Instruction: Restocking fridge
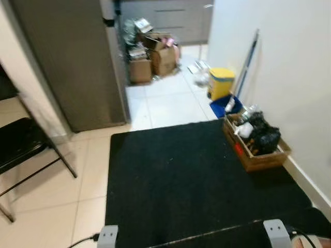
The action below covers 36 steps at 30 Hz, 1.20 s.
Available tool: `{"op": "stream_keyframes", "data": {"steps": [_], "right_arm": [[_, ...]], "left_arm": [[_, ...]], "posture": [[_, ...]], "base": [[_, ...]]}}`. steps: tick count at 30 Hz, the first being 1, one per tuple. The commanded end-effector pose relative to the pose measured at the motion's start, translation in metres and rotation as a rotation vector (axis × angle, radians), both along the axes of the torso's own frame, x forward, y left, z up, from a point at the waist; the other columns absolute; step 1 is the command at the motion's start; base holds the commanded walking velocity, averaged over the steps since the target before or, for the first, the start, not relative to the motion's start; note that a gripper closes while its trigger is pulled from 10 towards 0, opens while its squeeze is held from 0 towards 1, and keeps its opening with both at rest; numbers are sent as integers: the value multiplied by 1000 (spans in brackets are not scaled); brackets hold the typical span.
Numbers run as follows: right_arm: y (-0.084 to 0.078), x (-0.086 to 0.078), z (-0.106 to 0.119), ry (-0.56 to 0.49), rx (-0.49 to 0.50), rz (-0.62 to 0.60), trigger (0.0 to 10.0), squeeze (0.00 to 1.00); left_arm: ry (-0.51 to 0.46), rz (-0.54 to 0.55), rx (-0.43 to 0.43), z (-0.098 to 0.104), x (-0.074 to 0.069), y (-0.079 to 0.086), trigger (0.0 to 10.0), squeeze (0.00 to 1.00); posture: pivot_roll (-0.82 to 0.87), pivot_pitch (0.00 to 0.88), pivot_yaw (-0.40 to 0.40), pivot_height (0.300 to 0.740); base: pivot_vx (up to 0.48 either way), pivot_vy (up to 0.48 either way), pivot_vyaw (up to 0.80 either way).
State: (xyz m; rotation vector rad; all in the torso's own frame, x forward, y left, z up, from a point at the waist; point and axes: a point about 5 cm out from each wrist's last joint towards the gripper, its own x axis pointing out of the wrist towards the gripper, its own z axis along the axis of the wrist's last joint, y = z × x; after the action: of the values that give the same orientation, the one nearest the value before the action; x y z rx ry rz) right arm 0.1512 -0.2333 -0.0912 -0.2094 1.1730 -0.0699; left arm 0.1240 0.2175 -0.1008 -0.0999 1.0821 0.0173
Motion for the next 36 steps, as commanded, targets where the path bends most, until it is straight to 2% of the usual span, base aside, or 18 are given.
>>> {"op": "stream_keyframes", "data": {"steps": [1, 22, 36], "right_arm": [[-6, 0, 1, 5, -15, -7, 10000, 0], [-6, 0, 2, -1, -20, 7, 10000, 0], [-7, 3, 3, -26, -11, 4, 10000, 0]], "left_arm": [[-13, -16, 1, 1, 5, -3, 10000, 0], [-15, -29, 6, 2, 8, -2, 10000, 0], [-9, -31, 6, 1, 5, -2, 10000, 0]], "posture": [[-29, 0, 4, 740], [-31, 0, 0, 740], [-33, 0, 0, 740]], "base": [[375, 0, -788], [376, 0, -788], [377, 0, 0]]}}
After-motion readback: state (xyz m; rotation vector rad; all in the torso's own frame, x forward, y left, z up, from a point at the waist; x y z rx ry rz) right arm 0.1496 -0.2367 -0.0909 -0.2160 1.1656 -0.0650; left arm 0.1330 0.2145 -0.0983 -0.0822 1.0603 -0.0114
